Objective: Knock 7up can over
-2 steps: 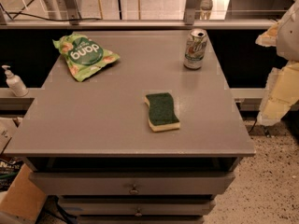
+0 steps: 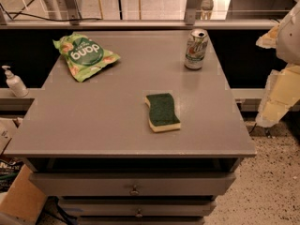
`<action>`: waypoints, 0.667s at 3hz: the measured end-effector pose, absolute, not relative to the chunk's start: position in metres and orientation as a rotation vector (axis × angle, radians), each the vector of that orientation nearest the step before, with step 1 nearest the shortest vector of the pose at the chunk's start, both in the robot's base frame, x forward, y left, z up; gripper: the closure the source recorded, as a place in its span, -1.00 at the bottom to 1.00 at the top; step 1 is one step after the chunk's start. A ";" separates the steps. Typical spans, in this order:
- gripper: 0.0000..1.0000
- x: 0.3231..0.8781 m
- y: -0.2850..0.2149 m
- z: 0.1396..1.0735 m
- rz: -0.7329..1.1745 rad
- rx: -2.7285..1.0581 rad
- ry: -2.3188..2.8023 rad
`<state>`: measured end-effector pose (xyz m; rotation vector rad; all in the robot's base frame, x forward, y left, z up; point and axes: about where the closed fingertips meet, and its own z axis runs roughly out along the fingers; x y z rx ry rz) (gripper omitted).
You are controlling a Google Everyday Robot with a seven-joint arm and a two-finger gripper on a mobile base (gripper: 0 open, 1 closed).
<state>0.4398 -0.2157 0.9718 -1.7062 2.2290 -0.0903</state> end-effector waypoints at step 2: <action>-1.00 0.483 -0.215 0.915 0.072 -1.541 2.188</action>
Offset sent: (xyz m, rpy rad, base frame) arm 0.0894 -0.0026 -0.0898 0.3196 -0.1032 -0.1077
